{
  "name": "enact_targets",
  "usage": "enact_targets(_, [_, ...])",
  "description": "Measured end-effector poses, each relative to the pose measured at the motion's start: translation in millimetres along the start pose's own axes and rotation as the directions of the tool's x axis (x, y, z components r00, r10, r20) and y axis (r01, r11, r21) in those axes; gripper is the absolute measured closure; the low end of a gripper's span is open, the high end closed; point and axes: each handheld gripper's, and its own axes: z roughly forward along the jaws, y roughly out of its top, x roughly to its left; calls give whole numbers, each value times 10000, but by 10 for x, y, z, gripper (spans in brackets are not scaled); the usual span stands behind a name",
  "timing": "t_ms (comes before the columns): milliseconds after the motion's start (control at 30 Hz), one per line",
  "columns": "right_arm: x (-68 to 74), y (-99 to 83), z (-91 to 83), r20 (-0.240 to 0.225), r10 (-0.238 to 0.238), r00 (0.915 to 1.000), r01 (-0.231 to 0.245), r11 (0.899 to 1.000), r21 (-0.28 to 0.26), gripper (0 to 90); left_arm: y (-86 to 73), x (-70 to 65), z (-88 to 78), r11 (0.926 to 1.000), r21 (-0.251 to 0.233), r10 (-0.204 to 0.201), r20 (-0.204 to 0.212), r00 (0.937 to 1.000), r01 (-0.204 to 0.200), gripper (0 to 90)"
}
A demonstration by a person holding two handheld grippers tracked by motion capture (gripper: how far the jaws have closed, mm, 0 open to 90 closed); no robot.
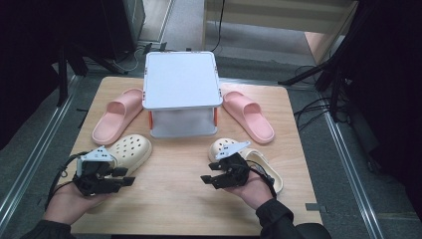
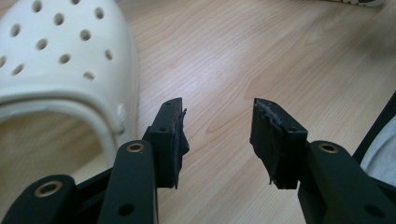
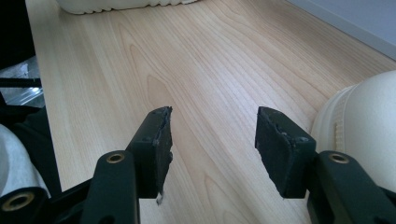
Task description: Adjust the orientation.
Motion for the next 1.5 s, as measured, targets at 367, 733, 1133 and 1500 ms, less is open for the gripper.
enact_targets(367, [-12, 25, 25, -13, -78, 10000, 78, 10000, -32, 467, -160, 242, -138, 9946, -287, -1006, -406, 9941, 995, 528])
enact_targets(733, [7, 25, 46, -30, -127, 9999, 127, 9999, 91, 469, -160, 399, 109, 9906, 210, -1328, -822, 9877, 1349, 608])
enact_targets(1133, [27, 10, 52, -18, -74, 10000, 74, 9999, 86, 518, -29, 408, 28, 9950, -122, -1001, -1150, 9883, 994, 775])
enact_targets(1500, [14, -1, 22, 141, 112, 9998, -110, 9998, -134, 522, 164, 149, 32, 9992, -129, -376, -678, 9970, 368, 775])
